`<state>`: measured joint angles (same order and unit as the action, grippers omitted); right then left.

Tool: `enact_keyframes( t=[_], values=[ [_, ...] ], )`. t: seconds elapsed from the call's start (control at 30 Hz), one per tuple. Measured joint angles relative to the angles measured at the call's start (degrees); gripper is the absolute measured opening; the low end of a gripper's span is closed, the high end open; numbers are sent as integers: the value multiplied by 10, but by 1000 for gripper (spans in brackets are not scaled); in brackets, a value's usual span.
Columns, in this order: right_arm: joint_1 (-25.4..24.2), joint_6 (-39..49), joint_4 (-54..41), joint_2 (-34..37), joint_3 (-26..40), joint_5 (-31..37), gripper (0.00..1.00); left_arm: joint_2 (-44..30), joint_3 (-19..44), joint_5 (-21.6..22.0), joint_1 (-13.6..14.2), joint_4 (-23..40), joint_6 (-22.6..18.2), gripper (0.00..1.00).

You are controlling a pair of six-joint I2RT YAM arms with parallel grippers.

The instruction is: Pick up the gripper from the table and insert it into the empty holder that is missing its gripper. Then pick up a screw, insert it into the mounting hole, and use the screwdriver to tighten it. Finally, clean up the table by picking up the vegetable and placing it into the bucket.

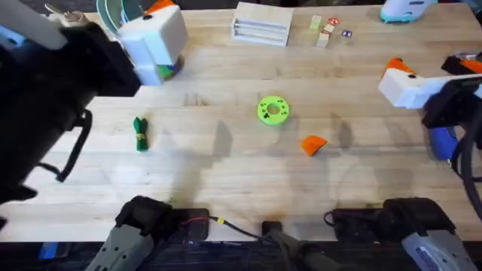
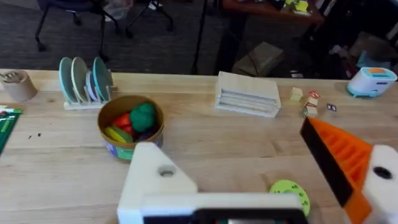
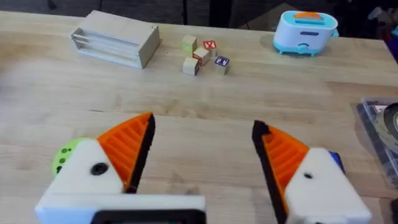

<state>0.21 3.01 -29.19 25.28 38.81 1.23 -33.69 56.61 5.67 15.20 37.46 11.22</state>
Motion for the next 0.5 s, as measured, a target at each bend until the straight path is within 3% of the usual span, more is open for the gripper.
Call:
enact_keyframes(
  t=[0.2,0.23,0.4,0.43,0.5],
  values=[
    [0,0,0,0,0,0,991,33,-91,-1,5,-96,0,993],
    [0,0,0,0,0,0,991,69,-146,-6,5,-153,0,993],
    [0,0,0,0,0,0,992,130,-251,-34,5,-233,1,993],
    [0,0,0,0,0,0,991,163,-319,-52,5,-284,2,992],
    [0,0,0,0,0,0,991,187,-357,-61,5,-314,2,993]
  ],
)
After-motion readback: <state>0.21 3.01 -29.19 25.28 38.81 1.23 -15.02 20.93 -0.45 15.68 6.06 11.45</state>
